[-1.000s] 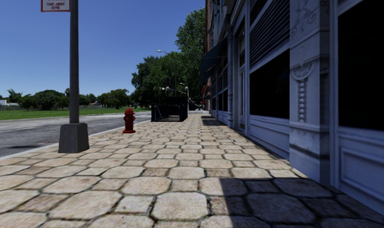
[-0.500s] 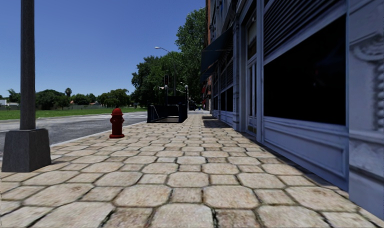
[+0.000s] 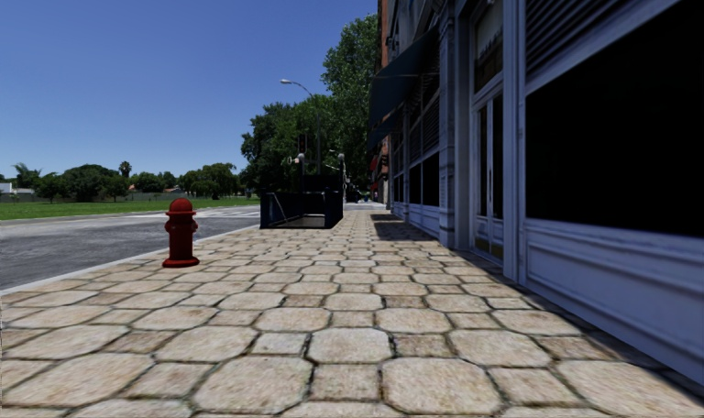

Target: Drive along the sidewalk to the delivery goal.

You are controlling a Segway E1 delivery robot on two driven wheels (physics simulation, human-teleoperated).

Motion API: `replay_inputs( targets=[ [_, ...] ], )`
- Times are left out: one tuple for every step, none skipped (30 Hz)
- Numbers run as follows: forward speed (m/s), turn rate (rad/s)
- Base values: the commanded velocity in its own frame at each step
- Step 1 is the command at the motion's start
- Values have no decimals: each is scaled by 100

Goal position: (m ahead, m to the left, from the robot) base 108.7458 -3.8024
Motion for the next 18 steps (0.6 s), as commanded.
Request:
replay_inputs(
  targets=[
    [200,0],
    [200,0],
    [200,0],
    [200,0],
    [200,0],
    [200,0],
    [200,0],
    [200,0],
    [200,0],
    [200,0],
    [200,0],
    [200,0],
    [200,0],
    [200,0],
    [200,0],
    [200,0],
    [200,0],
    [200,0]
  ],
)
